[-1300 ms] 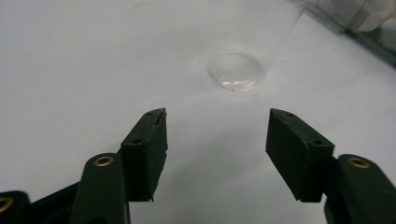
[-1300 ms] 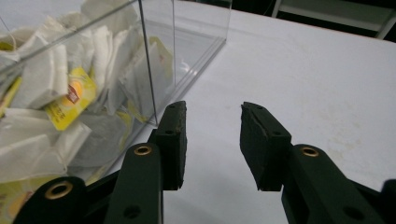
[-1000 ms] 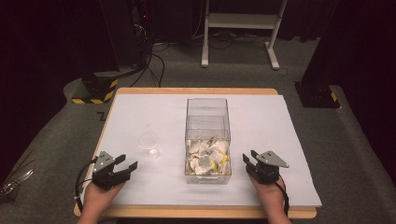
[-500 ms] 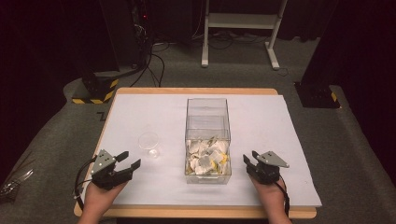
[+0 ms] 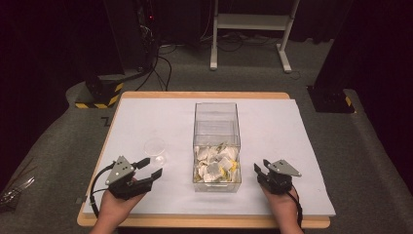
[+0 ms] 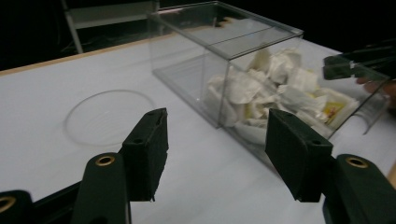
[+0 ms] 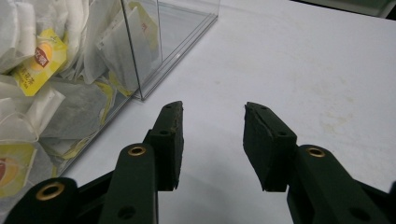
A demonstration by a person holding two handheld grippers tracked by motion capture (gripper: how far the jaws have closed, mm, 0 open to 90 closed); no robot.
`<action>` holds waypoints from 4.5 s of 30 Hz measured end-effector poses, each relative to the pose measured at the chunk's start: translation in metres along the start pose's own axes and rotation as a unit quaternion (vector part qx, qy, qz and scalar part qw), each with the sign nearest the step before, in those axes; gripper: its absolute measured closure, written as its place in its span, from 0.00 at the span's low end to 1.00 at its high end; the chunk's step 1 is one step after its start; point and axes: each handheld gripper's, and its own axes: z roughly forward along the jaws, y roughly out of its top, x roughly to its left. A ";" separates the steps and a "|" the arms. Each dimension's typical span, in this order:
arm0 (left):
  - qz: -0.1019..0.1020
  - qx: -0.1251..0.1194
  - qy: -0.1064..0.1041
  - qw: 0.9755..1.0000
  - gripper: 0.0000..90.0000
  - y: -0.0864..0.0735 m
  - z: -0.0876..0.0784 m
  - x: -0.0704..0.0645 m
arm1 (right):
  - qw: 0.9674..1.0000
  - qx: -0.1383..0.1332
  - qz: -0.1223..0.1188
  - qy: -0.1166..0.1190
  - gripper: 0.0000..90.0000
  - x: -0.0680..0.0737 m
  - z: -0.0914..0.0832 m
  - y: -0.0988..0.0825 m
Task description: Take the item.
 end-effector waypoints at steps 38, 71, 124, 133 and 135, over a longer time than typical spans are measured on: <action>0.067 0.054 -0.095 0.992 0.42 0.052 0.103 -0.076 | 1.000 0.001 0.009 0.015 0.64 -0.004 0.001 -0.002; 0.139 0.228 -0.117 0.956 0.52 0.061 0.163 -0.096 | 1.000 -0.002 0.016 0.016 0.64 -0.007 -0.001 -0.002; 0.136 0.047 -0.077 0.987 0.98 0.052 0.115 -0.075 | 0.999 -0.008 0.026 0.018 0.64 -0.007 -0.003 -0.002; 0.108 0.002 -0.068 0.992 0.98 0.050 0.103 -0.063 | 1.000 -0.006 0.024 0.017 0.64 -0.006 -0.002 -0.002; 0.102 -0.014 -0.068 0.992 0.98 0.052 0.098 -0.059 | 1.000 -0.004 0.025 0.018 0.64 -0.005 -0.001 -0.002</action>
